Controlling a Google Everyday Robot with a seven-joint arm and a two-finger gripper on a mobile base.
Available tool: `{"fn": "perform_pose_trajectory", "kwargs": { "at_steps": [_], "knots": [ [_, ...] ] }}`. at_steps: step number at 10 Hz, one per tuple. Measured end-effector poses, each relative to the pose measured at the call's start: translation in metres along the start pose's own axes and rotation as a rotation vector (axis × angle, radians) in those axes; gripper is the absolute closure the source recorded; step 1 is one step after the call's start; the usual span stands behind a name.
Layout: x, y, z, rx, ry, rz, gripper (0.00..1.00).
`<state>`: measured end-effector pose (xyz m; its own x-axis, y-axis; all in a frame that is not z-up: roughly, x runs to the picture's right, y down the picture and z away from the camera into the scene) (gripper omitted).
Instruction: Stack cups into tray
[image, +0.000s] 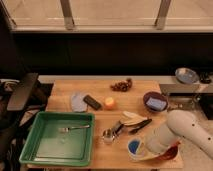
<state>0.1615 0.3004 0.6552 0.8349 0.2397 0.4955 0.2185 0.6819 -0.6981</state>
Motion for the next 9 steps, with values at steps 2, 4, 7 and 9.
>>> {"fn": "perform_pose_trajectory", "kwargs": {
  "at_steps": [2,4,7,9],
  "knots": [
    [-0.009,-0.021,-0.022,0.054,0.034,-0.003,0.94],
    [-0.018,-0.049,-0.042,0.109,0.063,-0.008,0.94],
    [-0.037,-0.096,-0.073,0.212,0.084,-0.027,0.94],
    [-0.066,-0.121,-0.079,0.246,0.072,-0.077,0.94]
  ]
}}
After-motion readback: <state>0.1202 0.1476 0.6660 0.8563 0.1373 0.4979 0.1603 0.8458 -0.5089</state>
